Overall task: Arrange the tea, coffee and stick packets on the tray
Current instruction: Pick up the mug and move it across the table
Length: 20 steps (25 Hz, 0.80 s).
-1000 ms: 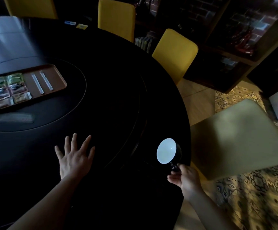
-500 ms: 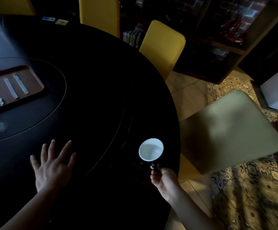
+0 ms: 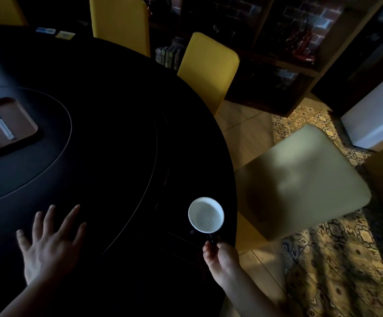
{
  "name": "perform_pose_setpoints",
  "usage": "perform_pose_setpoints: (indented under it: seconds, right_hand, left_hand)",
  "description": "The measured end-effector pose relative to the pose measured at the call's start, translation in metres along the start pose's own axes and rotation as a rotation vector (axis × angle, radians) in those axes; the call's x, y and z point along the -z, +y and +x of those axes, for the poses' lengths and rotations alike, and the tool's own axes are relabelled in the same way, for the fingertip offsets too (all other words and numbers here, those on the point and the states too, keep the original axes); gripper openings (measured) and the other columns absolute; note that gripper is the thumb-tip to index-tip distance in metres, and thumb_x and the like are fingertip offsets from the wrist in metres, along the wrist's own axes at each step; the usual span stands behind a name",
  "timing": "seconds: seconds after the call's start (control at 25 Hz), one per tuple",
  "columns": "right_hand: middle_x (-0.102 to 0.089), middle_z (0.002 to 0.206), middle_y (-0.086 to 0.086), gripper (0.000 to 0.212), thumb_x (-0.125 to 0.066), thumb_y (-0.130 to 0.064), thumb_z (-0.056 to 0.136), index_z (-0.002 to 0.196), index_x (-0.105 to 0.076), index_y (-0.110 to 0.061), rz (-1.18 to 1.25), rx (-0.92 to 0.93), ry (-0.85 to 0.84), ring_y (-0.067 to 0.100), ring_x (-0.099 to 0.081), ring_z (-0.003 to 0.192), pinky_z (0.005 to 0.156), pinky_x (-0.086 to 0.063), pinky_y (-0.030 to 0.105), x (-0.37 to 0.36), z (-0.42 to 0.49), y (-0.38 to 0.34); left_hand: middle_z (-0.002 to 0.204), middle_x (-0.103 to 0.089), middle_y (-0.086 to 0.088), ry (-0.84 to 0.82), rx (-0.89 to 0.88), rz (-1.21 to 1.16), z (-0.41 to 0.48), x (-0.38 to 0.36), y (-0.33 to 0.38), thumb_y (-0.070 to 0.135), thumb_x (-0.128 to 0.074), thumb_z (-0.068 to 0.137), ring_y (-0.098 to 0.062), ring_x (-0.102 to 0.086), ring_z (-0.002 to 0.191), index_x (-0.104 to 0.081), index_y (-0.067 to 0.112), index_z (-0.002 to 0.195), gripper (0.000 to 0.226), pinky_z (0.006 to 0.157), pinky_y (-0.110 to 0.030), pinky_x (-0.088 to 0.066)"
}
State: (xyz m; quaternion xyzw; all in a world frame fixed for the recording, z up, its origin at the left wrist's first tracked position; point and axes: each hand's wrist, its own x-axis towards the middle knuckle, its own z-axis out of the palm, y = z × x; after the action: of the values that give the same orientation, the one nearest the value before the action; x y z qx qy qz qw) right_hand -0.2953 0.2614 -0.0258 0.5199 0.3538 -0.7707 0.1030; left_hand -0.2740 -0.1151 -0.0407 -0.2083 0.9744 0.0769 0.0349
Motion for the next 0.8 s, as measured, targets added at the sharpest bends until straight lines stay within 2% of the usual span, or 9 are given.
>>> perform_pose_setpoints:
  seconds: [0.12, 0.24, 0.4, 0.48, 0.56, 0.64, 0.72, 0.8]
  right_hand:
    - [-0.06, 0.081, 0.025, 0.021, -0.034, -0.012, 0.104, 0.096, -0.051, -0.003, -0.003, 0.039, 0.003, 0.032, -0.058, 0.068, 0.039, -0.056, 0.03, 0.003, -0.003, 0.002]
    - [-0.064, 0.085, 0.027, 0.028, -0.041, -0.025, 0.103, 0.088, -0.055, -0.006, -0.217, 0.162, -0.016, 0.037, -0.061, 0.069, 0.047, -0.06, 0.035, 0.016, -0.01, 0.001]
    - [-0.065, 0.095, 0.013, 0.02, -0.067, -0.023, 0.089, 0.099, -0.061, -0.006, -0.695, 0.573, -0.045, 0.026, -0.067, 0.074, 0.053, -0.06, 0.032, 0.036, -0.011, 0.007]
    - [-0.066, 0.088, 0.013, 0.023, -0.075, -0.02, 0.082, 0.092, -0.061, -0.005, -0.851, 0.7, -0.021, 0.02, -0.07, 0.071, 0.061, -0.062, 0.04, 0.031, -0.007, 0.005]
    - [-0.068, 0.082, 0.016, 0.021, -0.074, -0.019, 0.083, 0.081, -0.06, -0.005, -0.917, 0.738, -0.017, 0.019, -0.073, 0.066, 0.069, -0.06, 0.05, 0.023, -0.003, 0.004]
    - [-0.069, 0.088, 0.019, 0.017, -0.072, -0.019, 0.086, 0.076, -0.059, -0.011, -0.907, 0.767, -0.024, 0.018, -0.074, 0.067, 0.067, -0.06, 0.047, 0.017, 0.001, 0.003]
    - [-0.07, 0.088, 0.017, 0.016, -0.071, -0.02, 0.086, 0.076, -0.06, -0.015, -0.868, 0.783, -0.049, 0.015, -0.074, 0.065, 0.062, -0.059, 0.037, 0.009, 0.0, 0.002]
    - [-0.071, 0.084, 0.016, 0.013, -0.071, -0.018, 0.086, 0.08, -0.061, -0.012, -0.839, 0.802, -0.112, 0.013, -0.074, 0.064, 0.057, -0.057, 0.026, -0.006, -0.004, -0.001]
  left_hand:
    - [0.165, -0.014, -0.002, 0.0, -0.002, 0.0, 0.0, 0.0, 0.0, 0.067, -0.031, 0.091, -0.021, 0.004, 0.152, -0.014, 0.059, 0.147, 0.06, 0.104, -0.033, 0.032]
    - [0.165, -0.015, -0.002, 0.001, -0.004, 0.004, 0.001, -0.001, 0.0, 0.069, -0.029, 0.09, -0.02, 0.004, 0.152, -0.016, 0.058, 0.147, 0.059, 0.105, -0.034, 0.031]
    - [0.165, -0.015, -0.002, 0.008, -0.002, 0.009, 0.002, -0.003, -0.002, 0.07, -0.028, 0.091, -0.021, 0.004, 0.152, -0.015, 0.06, 0.146, 0.058, 0.104, -0.033, 0.034]
    - [0.165, -0.015, -0.003, 0.012, -0.008, 0.002, 0.002, -0.003, -0.003, 0.069, -0.029, 0.091, -0.022, 0.004, 0.152, -0.014, 0.059, 0.147, 0.059, 0.104, -0.033, 0.034]
    - [0.165, -0.014, -0.004, 0.015, -0.006, -0.004, 0.004, -0.002, -0.002, 0.068, -0.03, 0.091, -0.022, 0.004, 0.152, -0.014, 0.058, 0.147, 0.06, 0.103, -0.033, 0.034]
    - [0.165, -0.014, -0.004, 0.015, -0.002, -0.016, 0.004, -0.002, -0.002, 0.069, -0.029, 0.091, -0.023, 0.004, 0.152, -0.012, 0.059, 0.147, 0.06, 0.103, -0.034, 0.035]
    - [0.165, -0.014, -0.003, -0.002, -0.002, -0.039, 0.004, -0.003, -0.003, 0.07, -0.028, 0.09, -0.023, 0.005, 0.152, -0.01, 0.06, 0.147, 0.06, 0.105, -0.035, 0.034]
    - [0.165, -0.014, -0.002, -0.018, 0.0, -0.073, 0.004, -0.002, -0.003, 0.07, -0.029, 0.09, -0.021, 0.005, 0.152, -0.01, 0.061, 0.146, 0.06, 0.106, -0.035, 0.032]
